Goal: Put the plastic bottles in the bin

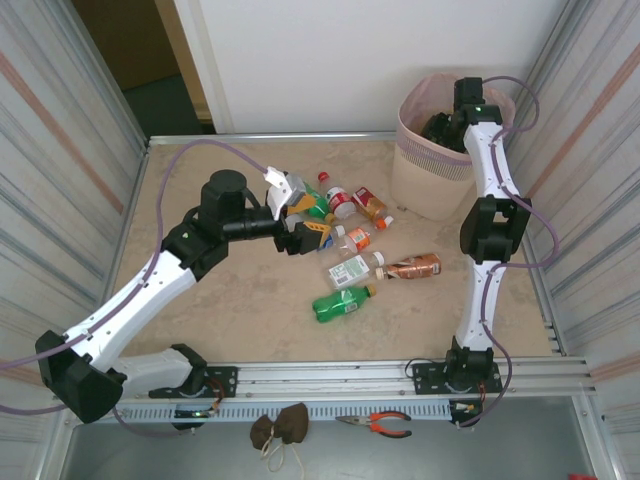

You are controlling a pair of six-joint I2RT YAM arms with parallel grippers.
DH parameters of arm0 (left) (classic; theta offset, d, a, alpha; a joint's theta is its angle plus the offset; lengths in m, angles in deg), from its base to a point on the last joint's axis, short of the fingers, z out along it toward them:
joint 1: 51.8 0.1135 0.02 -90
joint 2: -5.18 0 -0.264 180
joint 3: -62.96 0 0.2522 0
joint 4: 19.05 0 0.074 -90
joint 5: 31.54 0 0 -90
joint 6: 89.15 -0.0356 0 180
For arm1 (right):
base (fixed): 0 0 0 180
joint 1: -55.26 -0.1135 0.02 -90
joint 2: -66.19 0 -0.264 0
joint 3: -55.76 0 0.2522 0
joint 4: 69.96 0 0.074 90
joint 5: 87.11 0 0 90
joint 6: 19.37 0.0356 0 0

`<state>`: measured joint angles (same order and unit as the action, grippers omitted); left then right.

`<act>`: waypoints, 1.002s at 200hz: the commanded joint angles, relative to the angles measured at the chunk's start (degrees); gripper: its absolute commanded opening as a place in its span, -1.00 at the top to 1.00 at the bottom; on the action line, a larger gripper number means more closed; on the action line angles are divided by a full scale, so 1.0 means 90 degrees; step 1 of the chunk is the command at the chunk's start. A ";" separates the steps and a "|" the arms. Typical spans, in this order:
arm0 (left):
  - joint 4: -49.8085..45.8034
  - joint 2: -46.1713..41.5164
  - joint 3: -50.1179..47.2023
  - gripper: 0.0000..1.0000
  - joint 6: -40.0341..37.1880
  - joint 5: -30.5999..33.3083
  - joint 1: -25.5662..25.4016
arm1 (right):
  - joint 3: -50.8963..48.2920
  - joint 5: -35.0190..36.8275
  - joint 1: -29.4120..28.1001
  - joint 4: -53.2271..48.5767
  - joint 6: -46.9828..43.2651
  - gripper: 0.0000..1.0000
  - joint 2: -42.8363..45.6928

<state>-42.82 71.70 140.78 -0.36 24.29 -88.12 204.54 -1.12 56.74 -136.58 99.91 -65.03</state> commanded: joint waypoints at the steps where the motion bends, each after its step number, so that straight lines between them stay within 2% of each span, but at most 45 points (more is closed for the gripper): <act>1: -0.0102 -0.0208 -0.0059 -0.64 0.0080 0.0110 0.0051 | 0.0128 0.0262 0.0026 -0.0372 -0.0119 -0.38 0.0030; 53: 0.0035 -0.0348 -0.0299 -0.64 0.0127 0.0060 0.0046 | 0.0295 0.0335 0.0050 -0.0560 -0.0305 -0.61 0.0505; 136: -0.0299 -0.0356 -0.0359 -0.61 0.0247 0.0250 -0.0005 | 0.0300 0.0469 0.0003 -0.0780 -0.0574 -0.61 0.1429; 168: -0.0629 -0.0231 -0.0323 -0.59 0.0156 0.0497 -0.0272 | 0.0154 0.0442 -0.0076 -0.0874 -0.0692 -0.61 0.1875; 200: -0.1092 -0.0097 -0.0376 -0.55 0.0154 0.1023 -0.0693 | -0.0621 0.0268 -0.0181 -0.0580 -0.0718 -0.60 0.2608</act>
<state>-48.48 70.04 137.72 1.10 29.20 -91.96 203.08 1.61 56.21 -142.24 95.36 -47.76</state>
